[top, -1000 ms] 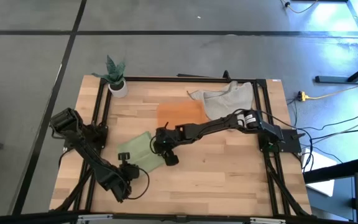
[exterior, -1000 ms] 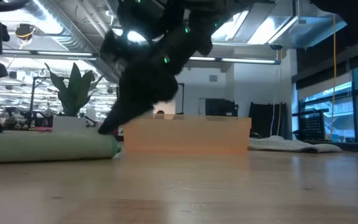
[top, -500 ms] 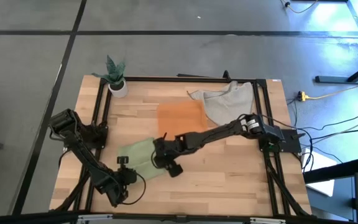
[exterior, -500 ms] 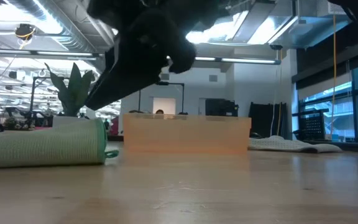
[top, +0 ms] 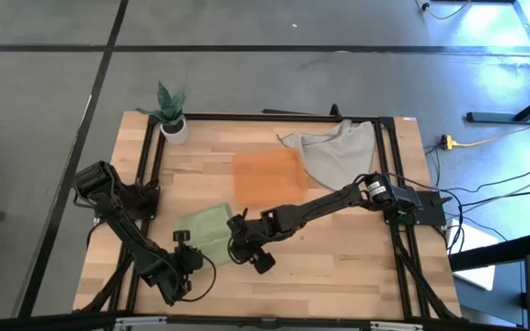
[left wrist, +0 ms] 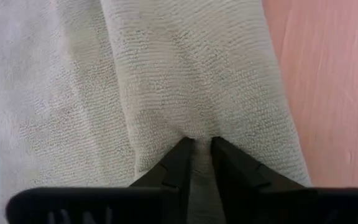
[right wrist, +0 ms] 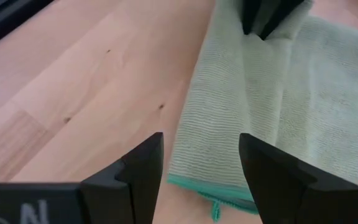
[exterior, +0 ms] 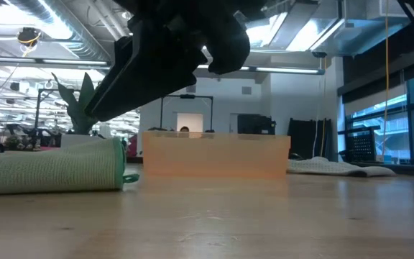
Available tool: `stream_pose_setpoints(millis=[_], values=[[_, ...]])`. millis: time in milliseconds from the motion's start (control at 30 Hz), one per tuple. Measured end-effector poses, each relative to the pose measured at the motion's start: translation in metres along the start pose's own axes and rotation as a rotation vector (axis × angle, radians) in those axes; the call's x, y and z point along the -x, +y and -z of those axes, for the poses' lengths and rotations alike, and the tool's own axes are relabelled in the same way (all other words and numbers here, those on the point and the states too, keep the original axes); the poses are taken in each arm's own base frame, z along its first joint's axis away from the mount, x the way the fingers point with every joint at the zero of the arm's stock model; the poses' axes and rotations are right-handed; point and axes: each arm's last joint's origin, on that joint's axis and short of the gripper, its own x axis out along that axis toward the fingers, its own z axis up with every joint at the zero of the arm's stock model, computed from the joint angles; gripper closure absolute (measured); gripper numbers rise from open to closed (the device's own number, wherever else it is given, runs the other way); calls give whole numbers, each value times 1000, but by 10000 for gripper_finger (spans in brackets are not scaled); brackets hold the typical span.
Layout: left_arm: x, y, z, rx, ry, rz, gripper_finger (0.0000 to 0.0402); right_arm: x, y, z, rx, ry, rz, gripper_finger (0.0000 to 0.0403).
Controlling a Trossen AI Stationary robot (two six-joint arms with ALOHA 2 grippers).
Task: Roll microfiber towels into tight, uniform cylinder then place into a basket
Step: Roll the green microfiber towel
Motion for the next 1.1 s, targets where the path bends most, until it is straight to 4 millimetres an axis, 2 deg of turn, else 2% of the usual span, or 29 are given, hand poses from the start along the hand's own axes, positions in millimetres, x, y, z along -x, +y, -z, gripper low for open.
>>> stream_pose_setpoints(millis=[133,300,500,700,1100], values=[[0,0,0,6,-3,-3,317,0,-1,-1,-6,-9,4,193],[1,2,1,-5,4,-14,317,0,-1,-1,-5,-11,5,193],[11,7,-2,6,-1,16,316,-1,4,-6,8,-46,10,193],[25,14,-5,17,-17,43,315,-20,5,1,8,-49,11,193],[30,17,-5,-6,-4,55,315,-33,9,7,23,-38,4,193]])
